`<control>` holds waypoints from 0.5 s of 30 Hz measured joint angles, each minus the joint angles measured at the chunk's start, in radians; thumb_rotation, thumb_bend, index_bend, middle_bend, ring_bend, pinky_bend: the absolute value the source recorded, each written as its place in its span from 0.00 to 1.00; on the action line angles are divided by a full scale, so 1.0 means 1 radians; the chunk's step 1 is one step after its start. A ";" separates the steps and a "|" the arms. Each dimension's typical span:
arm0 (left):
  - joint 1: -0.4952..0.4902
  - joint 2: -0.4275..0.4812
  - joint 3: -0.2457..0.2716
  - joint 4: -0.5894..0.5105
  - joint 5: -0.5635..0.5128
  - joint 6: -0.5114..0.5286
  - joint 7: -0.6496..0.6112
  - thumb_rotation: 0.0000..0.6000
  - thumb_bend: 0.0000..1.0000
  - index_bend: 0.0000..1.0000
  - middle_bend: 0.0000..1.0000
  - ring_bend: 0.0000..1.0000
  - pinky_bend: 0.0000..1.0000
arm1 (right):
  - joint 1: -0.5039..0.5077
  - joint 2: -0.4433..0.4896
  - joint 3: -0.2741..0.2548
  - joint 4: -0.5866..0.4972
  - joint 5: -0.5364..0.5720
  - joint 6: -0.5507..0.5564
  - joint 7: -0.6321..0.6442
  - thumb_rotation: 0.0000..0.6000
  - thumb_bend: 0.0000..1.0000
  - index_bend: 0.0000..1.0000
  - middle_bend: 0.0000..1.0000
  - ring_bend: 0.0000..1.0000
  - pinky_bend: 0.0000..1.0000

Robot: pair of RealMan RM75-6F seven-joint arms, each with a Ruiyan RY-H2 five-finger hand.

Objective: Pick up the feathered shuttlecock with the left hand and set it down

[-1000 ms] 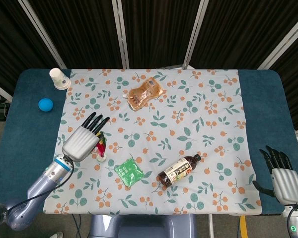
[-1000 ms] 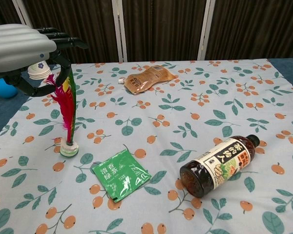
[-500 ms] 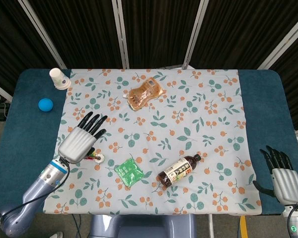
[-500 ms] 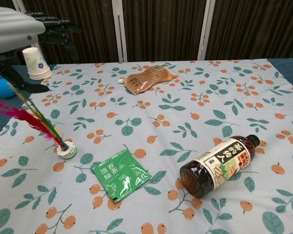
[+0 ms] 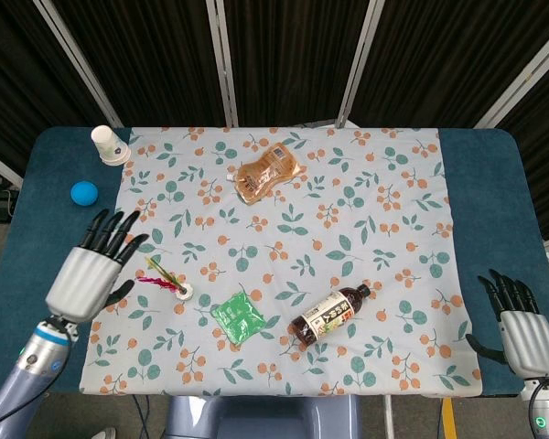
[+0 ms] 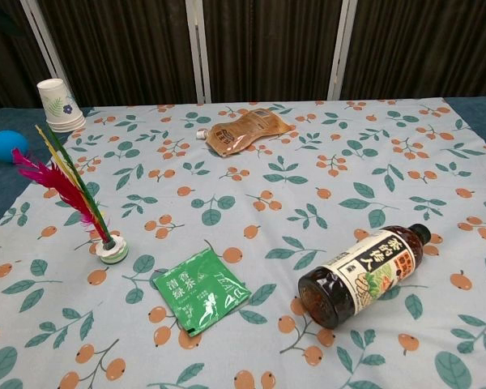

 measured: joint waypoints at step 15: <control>0.318 -0.006 0.115 0.189 -0.041 0.212 -0.169 1.00 0.17 0.01 0.00 0.00 0.00 | 0.011 -0.010 -0.010 0.002 -0.016 -0.016 -0.047 1.00 0.13 0.08 0.00 0.00 0.00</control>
